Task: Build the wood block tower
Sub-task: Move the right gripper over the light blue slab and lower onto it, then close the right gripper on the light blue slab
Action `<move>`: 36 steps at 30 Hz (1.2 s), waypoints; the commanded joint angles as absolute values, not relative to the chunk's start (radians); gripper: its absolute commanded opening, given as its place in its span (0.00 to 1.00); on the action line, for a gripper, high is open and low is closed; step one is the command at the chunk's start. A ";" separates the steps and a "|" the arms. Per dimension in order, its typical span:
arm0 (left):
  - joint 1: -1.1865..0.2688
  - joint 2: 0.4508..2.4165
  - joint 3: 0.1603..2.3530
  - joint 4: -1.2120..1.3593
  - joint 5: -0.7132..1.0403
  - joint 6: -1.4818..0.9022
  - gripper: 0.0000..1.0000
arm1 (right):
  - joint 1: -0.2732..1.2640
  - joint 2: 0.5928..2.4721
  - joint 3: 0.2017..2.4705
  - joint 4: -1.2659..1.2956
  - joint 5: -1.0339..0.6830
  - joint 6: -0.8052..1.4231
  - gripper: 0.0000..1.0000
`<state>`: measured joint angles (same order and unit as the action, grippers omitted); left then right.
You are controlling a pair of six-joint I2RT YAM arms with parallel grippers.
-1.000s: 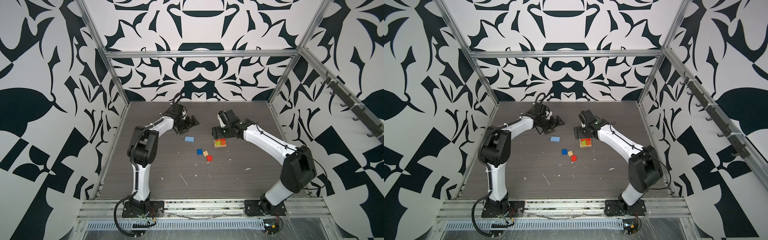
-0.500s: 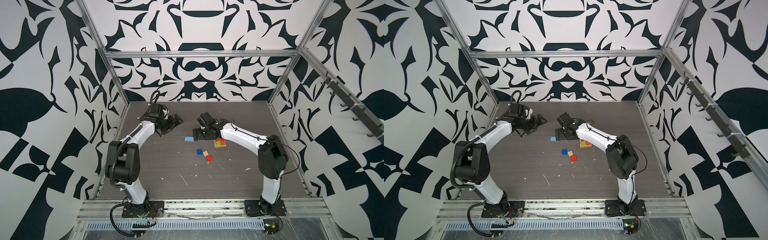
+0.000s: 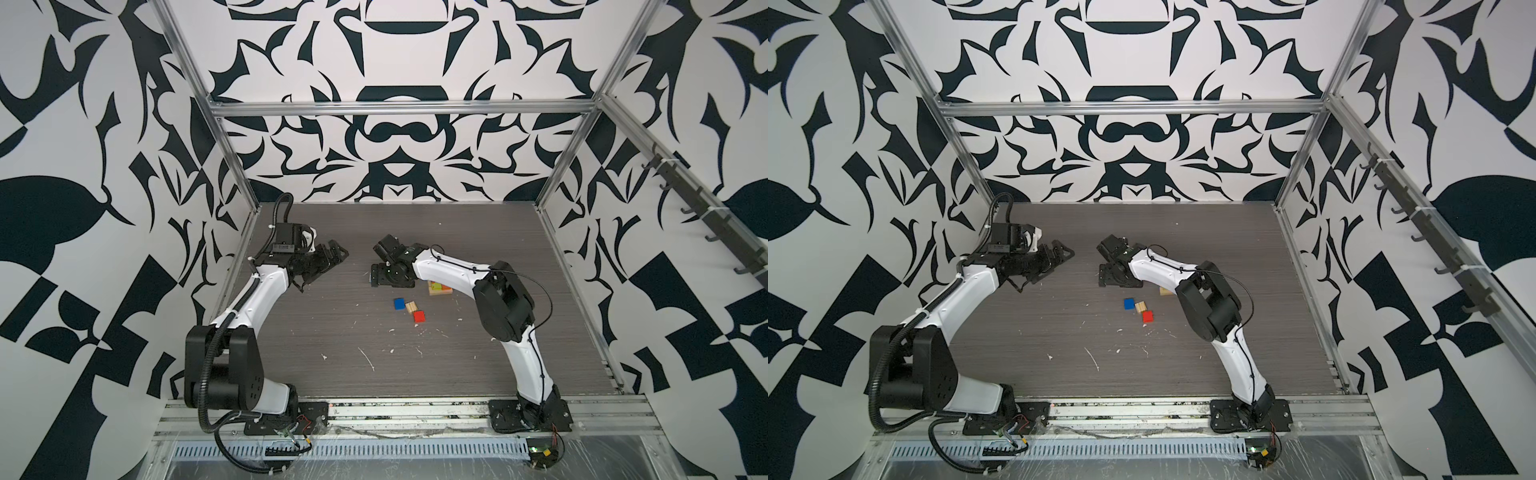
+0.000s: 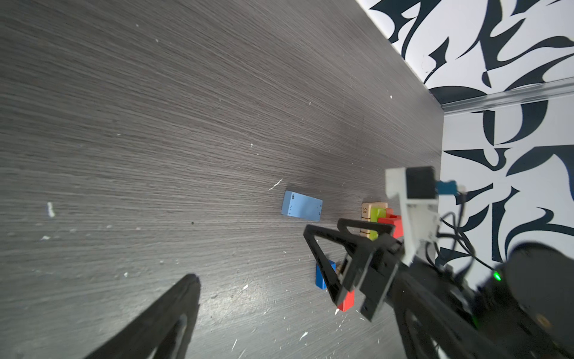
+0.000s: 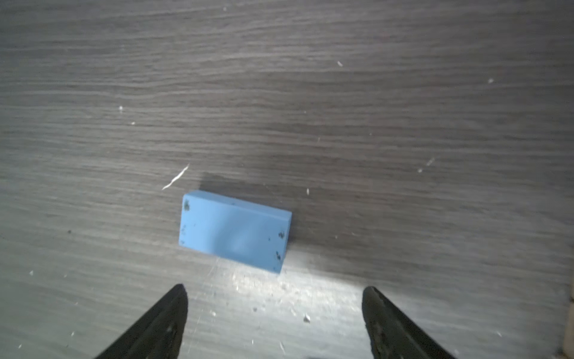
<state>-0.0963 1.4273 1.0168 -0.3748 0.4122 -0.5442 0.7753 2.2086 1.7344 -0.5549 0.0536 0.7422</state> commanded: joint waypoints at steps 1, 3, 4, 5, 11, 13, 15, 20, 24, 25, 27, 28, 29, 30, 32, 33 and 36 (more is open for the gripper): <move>-0.092 1.390 0.979 -0.353 0.426 -0.523 0.99 | 0.785 2.210 1.800 -0.548 0.081 0.775 0.91; -0.092 1.380 0.967 -0.343 0.428 -0.523 0.99 | 0.788 2.223 1.808 -0.546 0.087 0.777 0.91; -0.092 1.377 0.962 -0.339 0.427 -0.523 0.99 | 0.788 2.229 1.816 -0.547 0.089 0.779 0.90; -0.092 1.376 0.960 -0.336 0.428 -0.526 0.99 | 0.788 2.237 1.824 -0.548 0.090 0.778 0.90; -0.092 1.388 0.958 -0.331 0.445 -0.534 0.99 | 0.795 2.295 1.897 -0.561 0.075 0.769 0.89; -0.092 1.388 0.956 -0.327 0.448 -0.538 0.99 | 0.798 2.311 1.918 -0.571 0.080 0.764 0.88; -0.092 1.384 0.952 -0.327 0.447 -0.541 0.99 | 0.799 2.323 1.932 -0.576 0.082 0.762 0.88; -0.092 1.363 0.940 -0.310 0.445 -0.552 0.99 | 0.808 2.366 1.990 -0.620 0.105 0.746 0.87; -0.092 1.367 0.946 -0.314 0.445 -0.552 0.99 | 0.818 2.413 2.059 -0.693 0.138 0.726 0.86; -0.092 1.368 0.948 -0.314 0.447 -0.554 0.99 | 0.822 2.420 2.070 -0.706 0.150 0.720 0.85; -0.092 1.372 0.950 -0.314 0.451 -0.557 0.99 | 0.828 2.429 2.080 -0.720 0.179 0.713 0.82; -0.092 1.373 0.949 -0.312 0.452 -0.558 0.99 | 0.830 2.431 2.081 -0.725 0.183 0.710 0.81; -0.092 1.374 0.948 -0.310 0.453 -0.560 0.99 | 0.835 2.431 2.081 -0.730 0.226 0.707 0.78; -0.092 1.375 0.948 -0.310 0.453 -0.560 0.99 | 0.837 2.433 2.079 -0.734 0.235 0.702 0.77; -0.092 1.378 0.948 -0.310 0.454 -0.563 0.99 | 0.840 2.433 2.075 -0.743 0.258 0.692 0.75; -0.092 1.378 0.948 -0.310 0.456 -0.563 0.99 | 0.842 2.432 2.073 -0.747 0.266 0.686 0.75; -0.092 1.379 0.948 -0.310 0.454 -0.563 0.99 | 0.844 2.427 2.053 -0.741 0.272 0.669 0.74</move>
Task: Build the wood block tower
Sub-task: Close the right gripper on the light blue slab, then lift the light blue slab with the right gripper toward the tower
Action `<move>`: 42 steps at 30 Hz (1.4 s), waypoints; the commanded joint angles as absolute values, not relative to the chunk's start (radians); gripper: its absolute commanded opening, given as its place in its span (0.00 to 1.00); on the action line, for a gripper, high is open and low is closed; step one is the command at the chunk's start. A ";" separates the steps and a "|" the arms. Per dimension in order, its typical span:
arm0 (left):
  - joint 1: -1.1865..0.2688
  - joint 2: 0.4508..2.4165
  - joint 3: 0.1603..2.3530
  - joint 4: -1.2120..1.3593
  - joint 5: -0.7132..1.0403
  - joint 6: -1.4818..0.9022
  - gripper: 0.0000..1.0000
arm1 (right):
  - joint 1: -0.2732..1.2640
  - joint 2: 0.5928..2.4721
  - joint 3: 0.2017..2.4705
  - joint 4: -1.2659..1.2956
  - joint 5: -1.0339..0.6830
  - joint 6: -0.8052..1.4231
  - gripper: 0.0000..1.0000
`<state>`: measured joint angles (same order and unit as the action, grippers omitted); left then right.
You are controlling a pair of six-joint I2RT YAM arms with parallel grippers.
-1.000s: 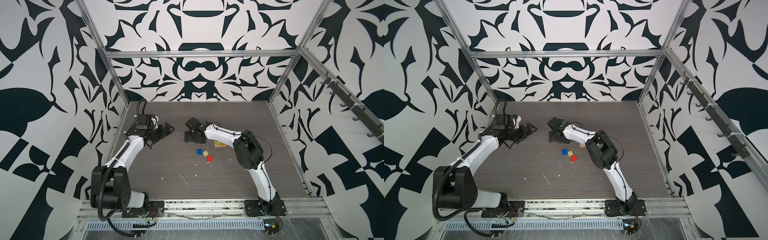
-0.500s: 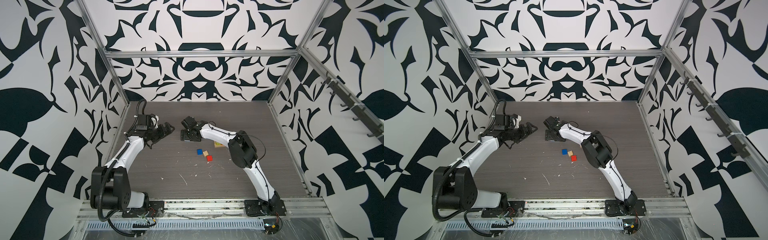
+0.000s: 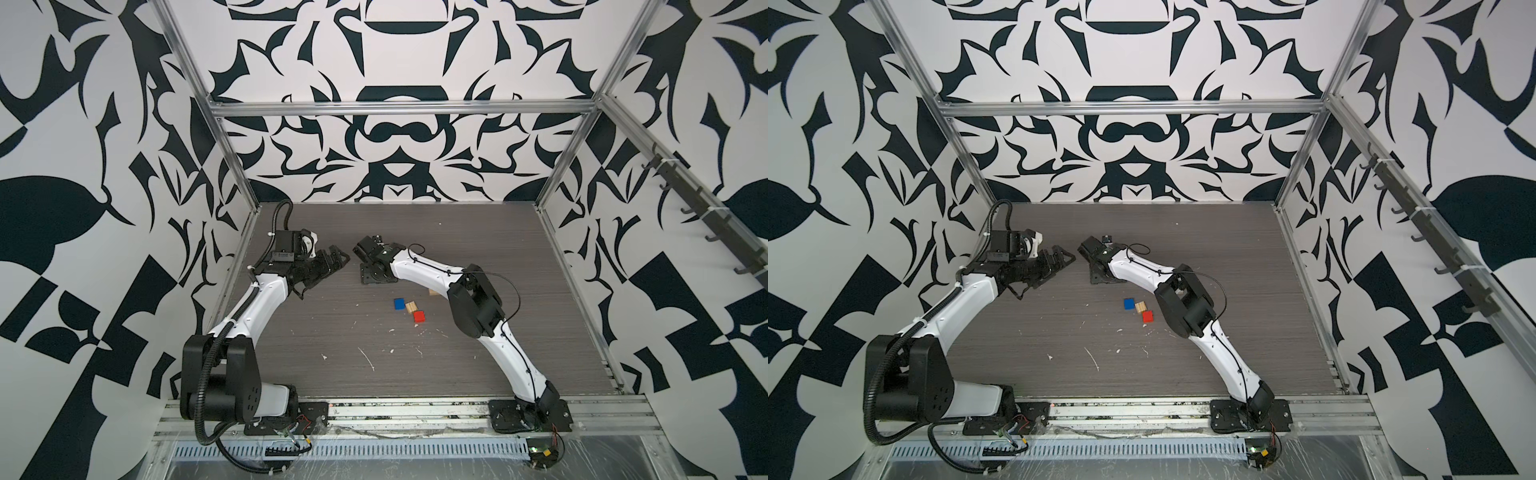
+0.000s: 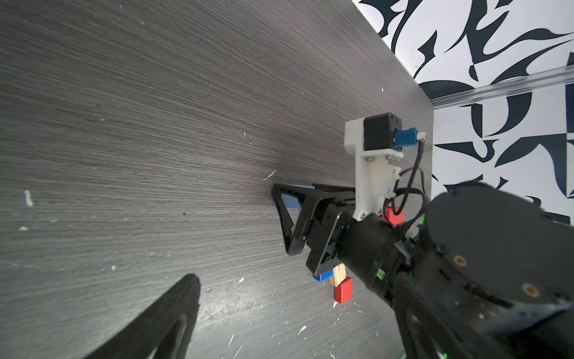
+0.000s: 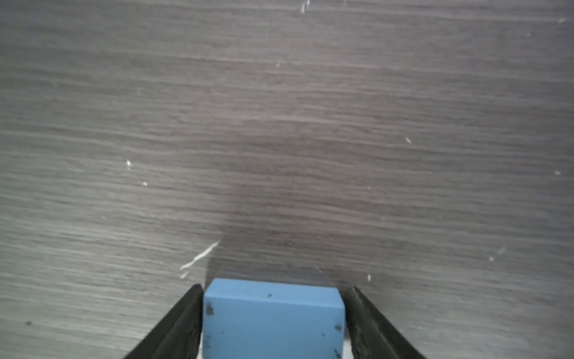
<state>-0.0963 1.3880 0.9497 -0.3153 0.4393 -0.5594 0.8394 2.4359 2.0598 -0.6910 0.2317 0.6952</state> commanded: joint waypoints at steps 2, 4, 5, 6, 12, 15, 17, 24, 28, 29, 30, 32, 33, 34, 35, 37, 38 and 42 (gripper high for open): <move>-0.092 1.381 0.949 -0.310 0.456 -0.566 0.99 | 0.846 2.425 2.045 -0.743 0.282 0.658 0.74; -0.092 1.384 0.951 -0.308 0.457 -0.569 0.99 | 0.848 2.415 2.035 -0.746 0.292 0.646 0.73; -0.092 1.385 0.951 -0.308 0.458 -0.570 0.99 | 0.847 2.405 2.026 -0.744 0.298 0.644 0.73; -0.092 1.386 0.953 -0.307 0.459 -0.571 0.99 | 0.848 2.397 2.013 -0.737 0.299 0.640 0.72; -0.092 1.400 0.956 -0.304 0.466 -0.577 1.00 | 0.848 2.361 1.973 -0.687 0.277 0.600 0.67; -0.092 1.410 0.956 -0.304 0.474 -0.577 0.99 | 0.847 2.353 1.972 -0.685 0.281 0.588 0.66; -0.092 1.418 0.953 -0.302 0.478 -0.577 1.00 | 0.845 2.347 1.972 -0.684 0.284 0.580 0.65; -0.092 1.449 0.949 -0.291 0.506 -0.577 0.99 | 0.833 2.298 1.942 -0.679 0.291 0.550 0.60; -0.097 1.469 0.948 -0.282 0.522 -0.576 0.99 | 0.824 2.245 1.916 -0.672 0.295 0.530 0.59; -0.100 1.472 0.948 -0.278 0.525 -0.576 0.99 | 0.818 2.232 1.914 -0.677 0.289 0.528 0.59; -0.103 1.475 0.948 -0.276 0.527 -0.577 0.99 | 0.815 2.220 1.916 -0.686 0.286 0.524 0.59; -0.115 1.484 0.952 -0.270 0.534 -0.577 0.99 | 0.809 2.187 1.907 -0.700 0.287 0.520 0.59; -0.125 1.488 0.955 -0.266 0.533 -0.577 0.99 | 0.805 2.169 1.900 -0.703 0.283 0.516 0.59; -0.132 1.490 0.957 -0.261 0.532 -0.578 0.99 | 0.800 2.155 1.895 -0.707 0.278 0.516 0.59; -0.141 1.493 0.958 -0.253 0.534 -0.580 0.99 | 0.795 2.138 1.889 -0.713 0.273 0.513 0.59; -0.160 1.497 0.963 -0.238 0.539 -0.583 0.99 | 0.786 2.108 1.881 -0.729 0.273 0.507 0.59; -0.170 1.502 0.966 -0.231 0.538 -0.583 0.99 | 0.782 2.092 1.875 -0.736 0.272 0.501 0.58; -0.209 1.524 0.982 -0.210 0.541 -0.587 0.99 | 0.761 2.022 1.826 -0.749 0.243 0.468 0.57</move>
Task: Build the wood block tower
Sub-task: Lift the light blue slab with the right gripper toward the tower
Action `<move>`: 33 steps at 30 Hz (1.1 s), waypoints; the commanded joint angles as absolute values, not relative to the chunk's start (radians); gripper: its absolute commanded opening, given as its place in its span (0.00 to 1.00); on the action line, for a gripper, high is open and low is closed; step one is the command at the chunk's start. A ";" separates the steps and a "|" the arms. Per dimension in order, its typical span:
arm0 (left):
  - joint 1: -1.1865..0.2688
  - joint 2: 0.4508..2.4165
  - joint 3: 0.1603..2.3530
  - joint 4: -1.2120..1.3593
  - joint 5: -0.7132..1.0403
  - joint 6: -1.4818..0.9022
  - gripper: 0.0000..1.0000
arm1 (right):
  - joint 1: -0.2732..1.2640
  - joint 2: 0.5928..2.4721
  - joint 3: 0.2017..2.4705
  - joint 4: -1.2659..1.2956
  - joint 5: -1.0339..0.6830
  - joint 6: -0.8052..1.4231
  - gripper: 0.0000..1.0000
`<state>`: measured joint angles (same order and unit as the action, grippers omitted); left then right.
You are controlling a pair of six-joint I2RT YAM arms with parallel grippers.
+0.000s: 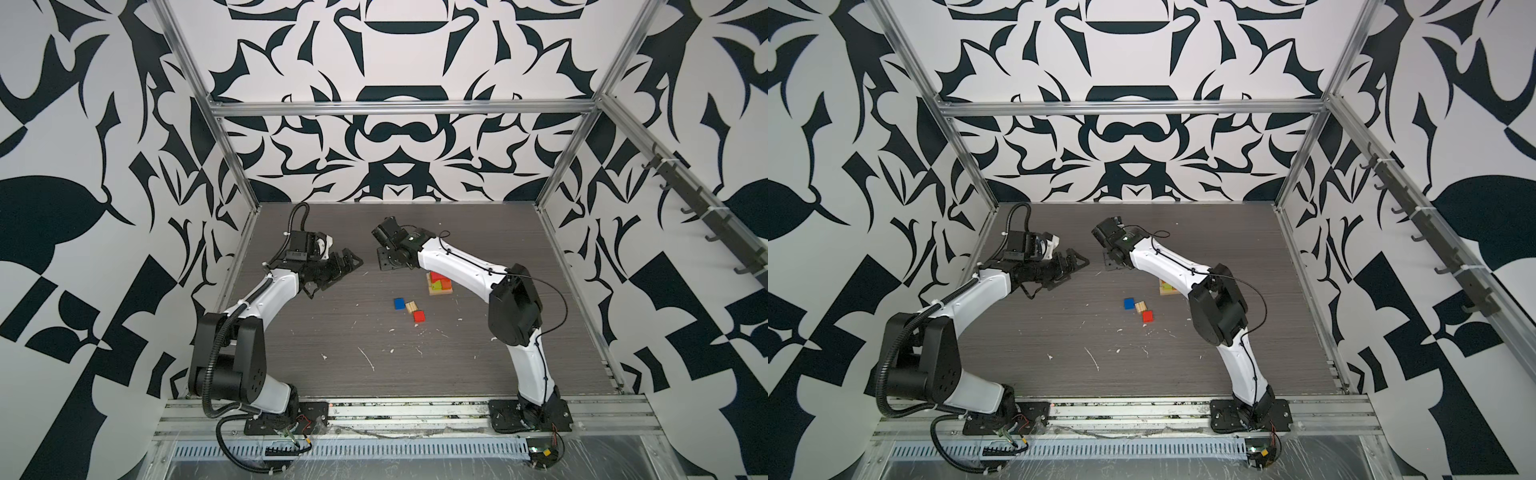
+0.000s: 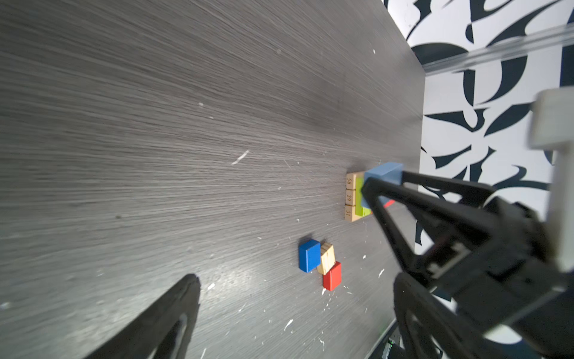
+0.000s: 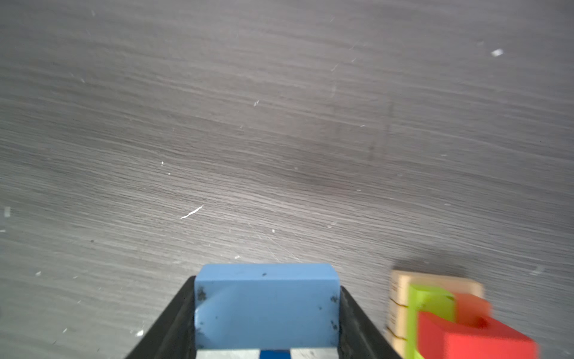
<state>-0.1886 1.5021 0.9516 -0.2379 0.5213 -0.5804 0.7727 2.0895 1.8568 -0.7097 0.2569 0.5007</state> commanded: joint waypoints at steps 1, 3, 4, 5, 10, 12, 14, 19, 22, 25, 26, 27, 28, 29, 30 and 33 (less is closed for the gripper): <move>-0.219 1.529 0.988 -0.205 0.541 -0.590 1.00 | 0.753 2.004 1.809 -0.749 0.240 0.467 0.57; -0.241 1.539 1.002 -0.189 0.544 -0.597 1.00 | 0.737 1.962 1.769 -0.748 0.229 0.463 0.57; -0.250 1.544 1.007 -0.180 0.545 -0.601 0.99 | 0.729 1.946 1.754 -0.748 0.224 0.460 0.57; -0.261 1.550 1.015 -0.173 0.545 -0.604 1.00 | 0.719 1.930 1.735 -0.749 0.217 0.457 0.57; -0.315 1.585 1.066 -0.162 0.544 -0.604 0.99 | 0.677 1.853 1.636 -0.739 0.204 0.447 0.57; -0.327 1.598 1.080 -0.154 0.549 -0.611 0.99 | 0.659 1.817 1.586 -0.724 0.203 0.441 0.57; -0.328 1.618 1.093 -0.136 0.579 -0.630 0.99 | 0.634 1.777 1.527 -0.696 0.152 0.440 0.58; -0.333 1.639 1.117 -0.126 0.591 -0.641 0.99 | 0.587 1.703 1.419 -0.645 0.111 0.407 0.58; -0.336 1.640 1.125 -0.126 0.591 -0.640 0.99 | 0.567 1.691 1.386 -0.639 0.107 0.375 0.58; -0.339 1.638 1.126 -0.126 0.591 -0.641 1.00 | 0.546 1.693 1.365 -0.630 0.097 0.362 0.58; -0.339 1.638 1.125 -0.127 0.591 -0.642 0.99 | 0.541 1.695 1.361 -0.628 0.095 0.360 0.58; -0.339 1.637 1.123 -0.127 0.589 -0.643 1.00 | 0.538 1.698 1.359 -0.627 0.095 0.358 0.58; -0.340 1.635 1.120 -0.127 0.586 -0.644 0.99 | 0.537 1.699 1.357 -0.626 0.097 0.357 0.58; -0.340 1.632 1.117 -0.127 0.583 -0.644 0.99 | 0.535 1.706 1.356 -0.627 0.101 0.354 0.58; -0.340 1.630 1.115 -0.126 0.582 -0.644 0.99 | 0.535 1.710 1.356 -0.626 0.106 0.350 0.58; -0.343 1.630 1.111 -0.127 0.579 -0.645 0.99 | 0.533 1.722 1.355 -0.627 0.126 0.338 0.58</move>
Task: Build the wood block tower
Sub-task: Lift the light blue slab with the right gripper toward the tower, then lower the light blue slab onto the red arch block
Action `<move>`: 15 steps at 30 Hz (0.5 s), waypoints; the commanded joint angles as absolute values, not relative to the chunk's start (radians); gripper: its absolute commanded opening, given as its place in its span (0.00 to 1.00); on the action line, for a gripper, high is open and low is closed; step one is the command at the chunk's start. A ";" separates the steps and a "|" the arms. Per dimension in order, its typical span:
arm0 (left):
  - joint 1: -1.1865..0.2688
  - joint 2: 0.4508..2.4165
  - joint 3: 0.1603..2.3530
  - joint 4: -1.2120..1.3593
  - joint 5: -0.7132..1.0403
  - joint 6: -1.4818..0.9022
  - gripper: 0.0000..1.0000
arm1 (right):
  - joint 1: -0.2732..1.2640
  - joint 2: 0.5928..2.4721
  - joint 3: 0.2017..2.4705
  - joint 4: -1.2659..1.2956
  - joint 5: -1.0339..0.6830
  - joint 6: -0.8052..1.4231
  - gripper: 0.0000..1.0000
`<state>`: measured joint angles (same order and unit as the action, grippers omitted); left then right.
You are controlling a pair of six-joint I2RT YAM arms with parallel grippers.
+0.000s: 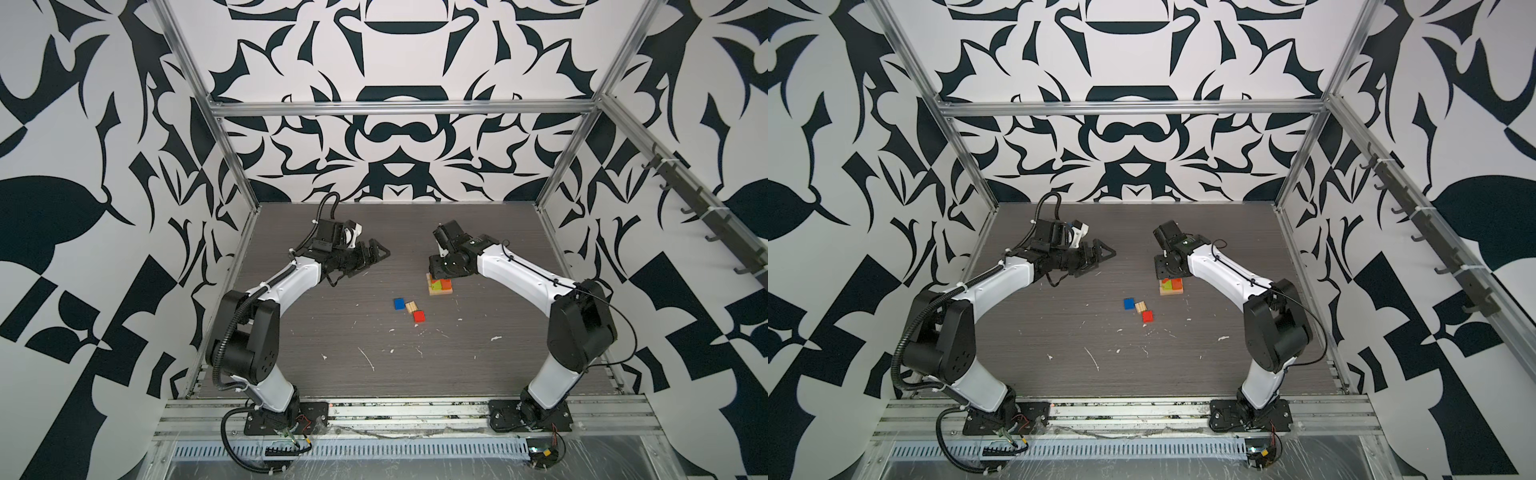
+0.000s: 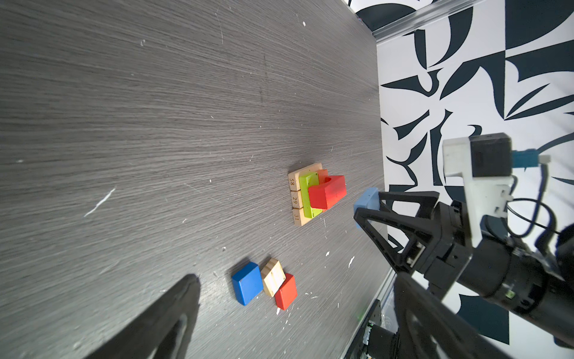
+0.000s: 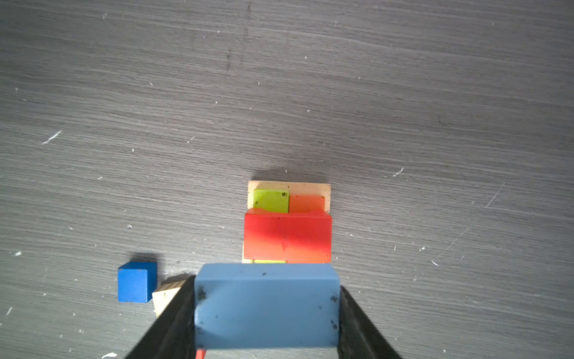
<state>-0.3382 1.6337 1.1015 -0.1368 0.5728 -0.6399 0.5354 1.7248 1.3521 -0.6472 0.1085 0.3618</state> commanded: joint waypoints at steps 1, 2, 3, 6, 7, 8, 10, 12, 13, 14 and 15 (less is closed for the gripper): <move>-0.343 1.630 1.111 -0.127 0.579 -0.646 1.00 | 0.534 1.725 1.353 -0.627 0.127 0.334 0.58; -0.345 1.629 1.111 -0.127 0.579 -0.646 0.99 | 0.534 1.726 1.349 -0.621 0.126 0.328 0.58; -0.344 1.630 1.111 -0.127 0.577 -0.646 0.99 | 0.534 1.727 1.343 -0.612 0.122 0.324 0.59; -0.346 1.637 1.118 -0.126 0.578 -0.649 1.00 | 0.532 1.733 1.338 -0.601 0.123 0.322 0.59; -0.349 1.637 1.121 -0.126 0.577 -0.649 0.99 | 0.532 1.738 1.339 -0.602 0.127 0.323 0.59; -0.351 1.640 1.122 -0.126 0.577 -0.649 0.99 | 0.532 1.742 1.339 -0.601 0.130 0.321 0.59; -0.353 1.643 1.124 -0.126 0.575 -0.649 0.99 | 0.530 1.746 1.335 -0.594 0.135 0.319 0.59; -0.355 1.643 1.125 -0.126 0.575 -0.649 1.00 | 0.528 1.751 1.334 -0.591 0.136 0.316 0.59; -0.355 1.644 1.124 -0.126 0.574 -0.649 0.99 | 0.526 1.753 1.331 -0.590 0.136 0.313 0.59; -0.356 1.644 1.123 -0.126 0.574 -0.649 0.99 | 0.524 1.755 1.331 -0.588 0.134 0.310 0.59; -0.357 1.645 1.123 -0.126 0.575 -0.649 0.99 | 0.523 1.758 1.329 -0.587 0.132 0.308 0.59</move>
